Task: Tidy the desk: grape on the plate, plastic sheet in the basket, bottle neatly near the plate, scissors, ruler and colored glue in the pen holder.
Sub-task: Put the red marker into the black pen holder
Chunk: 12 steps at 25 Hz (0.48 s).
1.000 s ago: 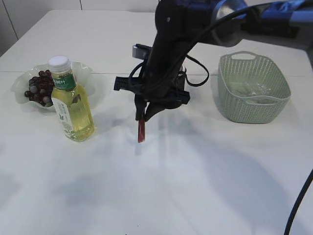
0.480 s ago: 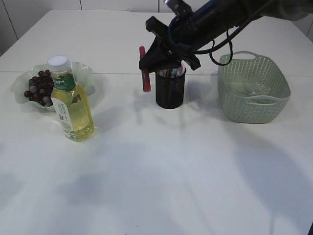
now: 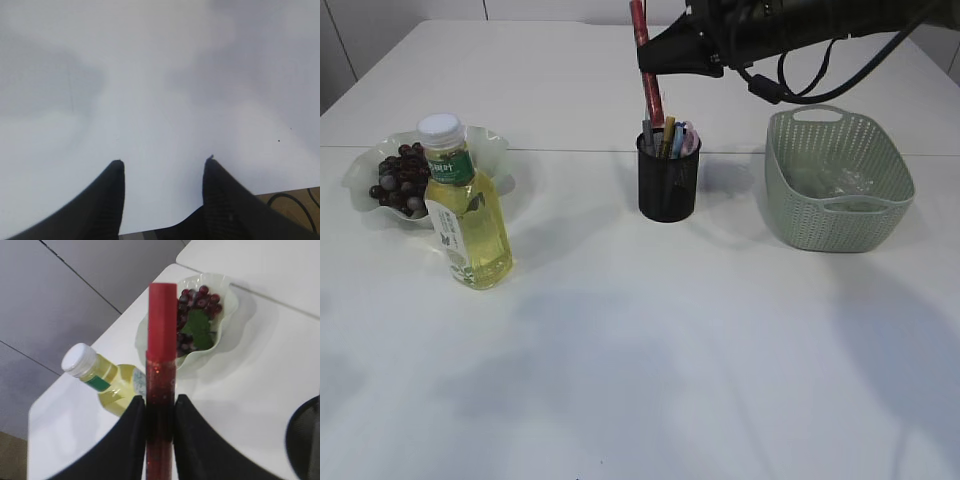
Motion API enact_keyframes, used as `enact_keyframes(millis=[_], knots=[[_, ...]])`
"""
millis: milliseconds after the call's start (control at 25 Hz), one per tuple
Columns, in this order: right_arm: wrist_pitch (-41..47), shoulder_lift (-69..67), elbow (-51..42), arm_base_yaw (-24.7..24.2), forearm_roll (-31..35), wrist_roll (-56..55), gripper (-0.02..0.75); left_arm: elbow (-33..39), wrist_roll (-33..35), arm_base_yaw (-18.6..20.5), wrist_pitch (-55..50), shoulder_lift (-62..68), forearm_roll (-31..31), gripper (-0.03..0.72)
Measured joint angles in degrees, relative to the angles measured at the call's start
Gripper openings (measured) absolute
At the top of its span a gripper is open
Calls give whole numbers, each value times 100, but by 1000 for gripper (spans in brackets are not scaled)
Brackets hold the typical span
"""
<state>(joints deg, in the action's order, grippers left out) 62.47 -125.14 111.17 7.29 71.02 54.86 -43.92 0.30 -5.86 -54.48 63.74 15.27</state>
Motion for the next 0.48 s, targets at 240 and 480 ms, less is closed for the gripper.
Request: enact_keyframes(millis=[240,480], knots=[[-611,0,0,-75,143,1555,162,0,0,0,-15,0,0,372],[-1147,-398,0,-75,1028,2813,162,0,0,0,-15,0,0,372]])
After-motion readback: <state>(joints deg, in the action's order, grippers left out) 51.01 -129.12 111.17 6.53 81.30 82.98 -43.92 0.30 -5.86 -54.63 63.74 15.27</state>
